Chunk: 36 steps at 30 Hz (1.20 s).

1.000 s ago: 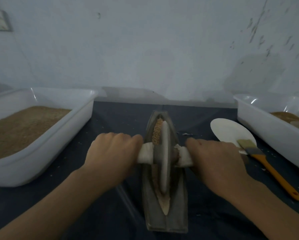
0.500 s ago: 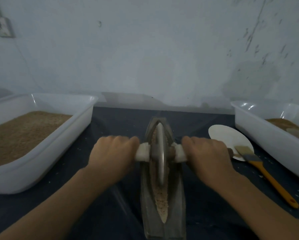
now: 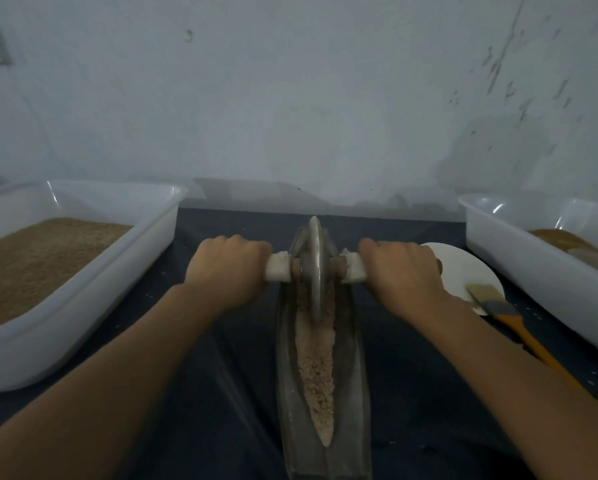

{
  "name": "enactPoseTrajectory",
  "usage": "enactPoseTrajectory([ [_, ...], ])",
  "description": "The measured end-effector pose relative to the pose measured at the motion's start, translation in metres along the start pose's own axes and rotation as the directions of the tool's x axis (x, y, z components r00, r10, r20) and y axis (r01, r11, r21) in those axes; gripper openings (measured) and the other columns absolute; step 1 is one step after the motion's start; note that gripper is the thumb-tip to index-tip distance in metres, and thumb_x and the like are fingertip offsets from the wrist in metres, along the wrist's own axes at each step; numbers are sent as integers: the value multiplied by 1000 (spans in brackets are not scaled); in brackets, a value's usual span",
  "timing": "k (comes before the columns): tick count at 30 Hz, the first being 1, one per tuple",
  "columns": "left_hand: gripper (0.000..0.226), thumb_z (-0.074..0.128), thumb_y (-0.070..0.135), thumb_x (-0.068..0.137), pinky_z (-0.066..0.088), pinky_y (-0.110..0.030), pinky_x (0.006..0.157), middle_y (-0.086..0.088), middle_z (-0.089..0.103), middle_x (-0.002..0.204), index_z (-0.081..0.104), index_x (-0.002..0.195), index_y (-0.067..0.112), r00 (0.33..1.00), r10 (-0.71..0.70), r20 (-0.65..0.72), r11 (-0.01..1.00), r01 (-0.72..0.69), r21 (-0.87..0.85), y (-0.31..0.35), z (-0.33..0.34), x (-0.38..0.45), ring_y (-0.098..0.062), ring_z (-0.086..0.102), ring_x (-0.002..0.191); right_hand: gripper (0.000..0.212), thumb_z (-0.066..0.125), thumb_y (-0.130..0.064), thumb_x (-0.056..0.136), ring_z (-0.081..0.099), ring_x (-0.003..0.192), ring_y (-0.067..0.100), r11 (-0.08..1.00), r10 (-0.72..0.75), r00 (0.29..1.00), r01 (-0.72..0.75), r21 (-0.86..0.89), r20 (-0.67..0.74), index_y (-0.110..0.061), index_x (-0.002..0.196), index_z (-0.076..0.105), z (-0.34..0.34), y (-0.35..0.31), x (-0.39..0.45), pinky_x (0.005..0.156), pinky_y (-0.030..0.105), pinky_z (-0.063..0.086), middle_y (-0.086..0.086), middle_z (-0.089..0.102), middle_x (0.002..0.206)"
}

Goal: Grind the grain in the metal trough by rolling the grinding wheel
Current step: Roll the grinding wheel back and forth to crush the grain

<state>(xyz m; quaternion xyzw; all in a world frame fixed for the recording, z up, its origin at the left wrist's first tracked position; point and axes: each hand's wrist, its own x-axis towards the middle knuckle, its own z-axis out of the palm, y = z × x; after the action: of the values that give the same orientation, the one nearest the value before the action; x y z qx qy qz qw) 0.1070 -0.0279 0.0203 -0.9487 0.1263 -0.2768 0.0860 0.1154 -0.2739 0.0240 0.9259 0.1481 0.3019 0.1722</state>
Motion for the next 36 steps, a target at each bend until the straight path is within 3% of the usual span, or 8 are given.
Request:
enactPoseTrajectory([
  [6, 32, 64, 38, 73, 29, -29, 52, 2, 61, 69, 34, 73, 28, 1000, -9, -22, 1000, 9, 10, 9, -16, -39, -25, 61, 63, 34, 76, -22, 67, 58, 59, 23, 992, -83, 996, 80, 95, 26, -20, 83, 46, -23, -3, -32, 46, 26, 22, -1, 61, 73],
  [12, 72, 86, 31, 31, 6, -18, 47, 9, 40, 46, 24, 68, 31, 991, 124, -42, 992, -126, -33, 11, -57, -81, -15, 45, 34, 44, 80, -3, 38, 41, 36, 23, 979, -86, 991, 104, 177, -102, -17, 63, 47, -56, -4, -84, 38, 26, 29, 2, 44, 49],
  [18, 35, 62, 41, 73, 24, -29, 50, 8, 49, 63, 29, 71, 31, 999, 43, 21, 997, -44, 64, 8, -28, -49, -18, 55, 59, 41, 85, -16, 45, 51, 41, 29, 980, -57, 997, 67, 187, -57, -15, 68, 51, -26, -1, -54, 43, 26, 25, 3, 55, 54],
  [24, 25, 62, 38, 74, 27, -29, 50, 2, 60, 67, 38, 71, 28, 1000, 0, -23, 996, 2, 87, 4, -1, -8, -26, 60, 60, 23, 63, -23, 79, 63, 73, 28, 992, 7, 998, -15, 123, 66, -22, 92, 44, 3, 1, -1, 50, 31, 25, 0, 64, 85],
  [27, 31, 62, 38, 75, 26, -28, 50, 4, 57, 64, 34, 70, 28, 999, 0, -32, 998, 3, 67, 4, -3, -17, -21, 57, 57, 27, 68, -25, 75, 61, 64, 24, 994, -33, 998, 27, 108, 54, -22, 88, 44, -6, 1, -14, 48, 30, 25, -1, 62, 78],
  [30, 43, 73, 35, 63, 28, -26, 45, 5, 52, 56, 31, 67, 30, 999, 51, -20, 998, -50, 26, 5, -15, -43, -18, 53, 47, 39, 84, -20, 52, 53, 45, 21, 985, -108, 993, 113, 128, -47, -18, 75, 53, -25, 0, -41, 42, 27, 26, 0, 56, 59],
  [33, 63, 85, 34, 39, 20, -21, 42, 9, 43, 46, 28, 65, 33, 994, 102, -29, 994, -103, -31, 6, -34, -66, -11, 39, 35, 38, 80, -6, 41, 45, 38, 24, 979, -121, 982, 142, 144, -148, -15, 65, 52, -43, -3, -65, 41, 26, 22, 3, 49, 51],
  [36, 63, 85, 35, 40, 23, -21, 39, 11, 42, 47, 28, 66, 34, 994, 111, -21, 991, -112, -70, 6, -38, -79, -11, 45, 36, 39, 76, 0, 41, 42, 36, 26, 984, -120, 978, 140, 112, -170, -15, 63, 47, -50, -3, -72, 43, 26, 18, 4, 45, 48],
])
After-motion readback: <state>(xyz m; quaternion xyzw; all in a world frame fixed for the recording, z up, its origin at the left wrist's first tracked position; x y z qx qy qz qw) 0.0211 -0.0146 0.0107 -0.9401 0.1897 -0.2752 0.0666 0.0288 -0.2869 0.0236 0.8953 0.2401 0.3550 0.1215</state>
